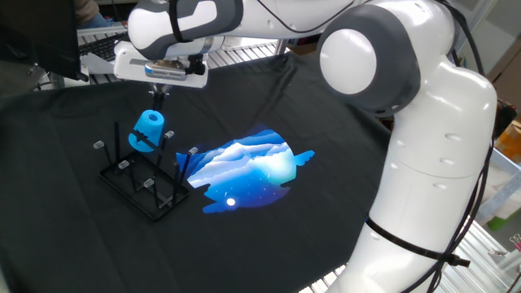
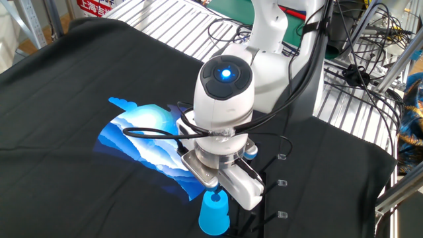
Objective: Take the cup off the cup rack
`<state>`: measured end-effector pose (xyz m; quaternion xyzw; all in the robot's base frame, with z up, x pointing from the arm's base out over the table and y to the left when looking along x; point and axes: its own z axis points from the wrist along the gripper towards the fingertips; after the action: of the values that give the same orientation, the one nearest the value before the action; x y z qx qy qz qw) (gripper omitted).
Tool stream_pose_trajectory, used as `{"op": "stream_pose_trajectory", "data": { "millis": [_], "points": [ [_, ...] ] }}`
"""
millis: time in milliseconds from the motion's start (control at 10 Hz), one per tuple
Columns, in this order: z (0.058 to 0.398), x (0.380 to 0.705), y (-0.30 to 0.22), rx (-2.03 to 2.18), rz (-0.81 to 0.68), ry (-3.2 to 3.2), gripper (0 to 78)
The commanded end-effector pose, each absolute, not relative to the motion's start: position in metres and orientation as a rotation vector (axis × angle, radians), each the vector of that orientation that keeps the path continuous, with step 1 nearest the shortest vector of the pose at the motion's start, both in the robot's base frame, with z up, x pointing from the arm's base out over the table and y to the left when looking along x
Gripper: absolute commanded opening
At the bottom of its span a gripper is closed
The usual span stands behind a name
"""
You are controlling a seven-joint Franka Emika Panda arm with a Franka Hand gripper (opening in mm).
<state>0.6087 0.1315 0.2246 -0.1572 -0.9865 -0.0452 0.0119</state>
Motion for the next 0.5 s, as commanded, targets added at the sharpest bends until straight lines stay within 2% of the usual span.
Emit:
{"op": "stream_pose_trajectory", "data": {
  "millis": [100, 300, 400, 500],
  "points": [
    [0.2207, 0.6078, 0.1309, -0.497, -0.143, -3.086, 0.0],
    [0.2189, 0.6082, 0.1315, -0.49, -0.147, -3.082, 0.0],
    [0.2182, 0.6079, 0.1315, -0.488, -0.149, -3.082, 77.4],
    [0.2182, 0.6079, 0.1315, -0.488, -0.149, -3.082, 77.4]
  ]
}}
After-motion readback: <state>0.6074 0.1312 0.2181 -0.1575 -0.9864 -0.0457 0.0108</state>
